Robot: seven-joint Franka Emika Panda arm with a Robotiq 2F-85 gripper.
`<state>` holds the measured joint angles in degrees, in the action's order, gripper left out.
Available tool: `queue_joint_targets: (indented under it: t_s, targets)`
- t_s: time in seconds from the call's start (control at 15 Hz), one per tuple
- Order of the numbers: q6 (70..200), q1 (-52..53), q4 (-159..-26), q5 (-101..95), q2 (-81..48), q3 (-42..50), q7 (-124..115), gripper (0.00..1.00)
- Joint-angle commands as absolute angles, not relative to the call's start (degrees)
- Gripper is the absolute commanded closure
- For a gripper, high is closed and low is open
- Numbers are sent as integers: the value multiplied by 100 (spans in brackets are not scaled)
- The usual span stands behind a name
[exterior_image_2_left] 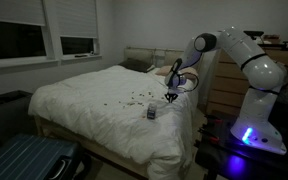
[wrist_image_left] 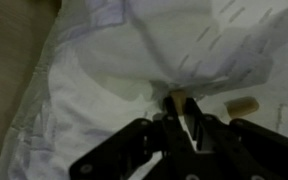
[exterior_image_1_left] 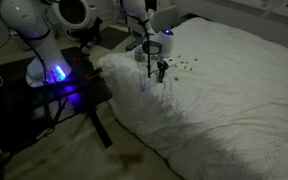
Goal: Pick up the small objects from the bed and put them in the jar
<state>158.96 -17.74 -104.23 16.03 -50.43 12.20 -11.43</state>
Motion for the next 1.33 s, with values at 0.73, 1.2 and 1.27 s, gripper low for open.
queue_joint_targets:
  t_s: [0.73,1.2,1.27]
  targets:
    - [15234,-1719,-11032,1444,-3564,1452,-1130,99]
    - [15036,-1351,-11858,1229,-2196,1253,-1115,99]
    - [15029,-1278,-11952,1219,-2071,1201,-1120,99]
